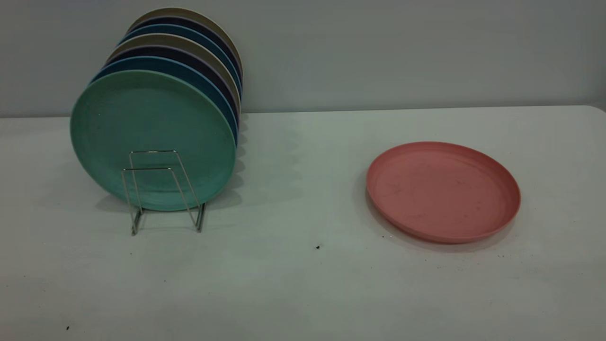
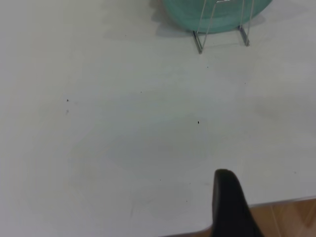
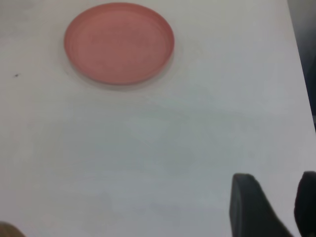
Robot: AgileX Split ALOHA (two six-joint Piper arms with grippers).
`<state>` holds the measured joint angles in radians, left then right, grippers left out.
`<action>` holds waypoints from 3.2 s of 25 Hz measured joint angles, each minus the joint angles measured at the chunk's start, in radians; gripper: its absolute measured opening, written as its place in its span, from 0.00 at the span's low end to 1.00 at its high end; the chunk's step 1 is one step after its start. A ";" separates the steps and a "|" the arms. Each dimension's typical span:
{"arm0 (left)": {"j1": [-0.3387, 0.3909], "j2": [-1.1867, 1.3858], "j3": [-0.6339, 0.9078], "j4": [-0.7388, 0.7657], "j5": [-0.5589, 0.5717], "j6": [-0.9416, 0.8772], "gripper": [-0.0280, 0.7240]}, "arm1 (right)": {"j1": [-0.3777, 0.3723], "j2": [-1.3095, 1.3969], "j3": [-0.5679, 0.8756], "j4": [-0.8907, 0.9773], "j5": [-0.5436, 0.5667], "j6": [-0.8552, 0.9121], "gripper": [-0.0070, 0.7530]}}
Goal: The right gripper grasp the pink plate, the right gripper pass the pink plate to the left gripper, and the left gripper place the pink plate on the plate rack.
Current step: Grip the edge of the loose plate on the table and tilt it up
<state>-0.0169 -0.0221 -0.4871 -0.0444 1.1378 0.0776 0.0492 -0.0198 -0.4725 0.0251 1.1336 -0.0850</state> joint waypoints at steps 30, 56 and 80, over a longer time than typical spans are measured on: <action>0.000 0.453 -0.019 -0.290 -0.410 0.114 0.68 | 0.000 0.506 -0.023 0.318 -0.420 -0.201 0.43; 0.000 0.962 -0.019 -0.751 -0.695 0.348 0.75 | -0.182 1.869 -0.479 1.039 -0.450 -0.915 0.63; 0.000 0.965 -0.019 -0.751 -0.582 0.369 0.75 | -0.265 2.376 -0.867 1.068 -0.500 -0.962 0.63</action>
<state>-0.0169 0.9427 -0.5056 -0.7956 0.5559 0.4468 -0.2158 2.3566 -1.3390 1.0928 0.6332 -1.0467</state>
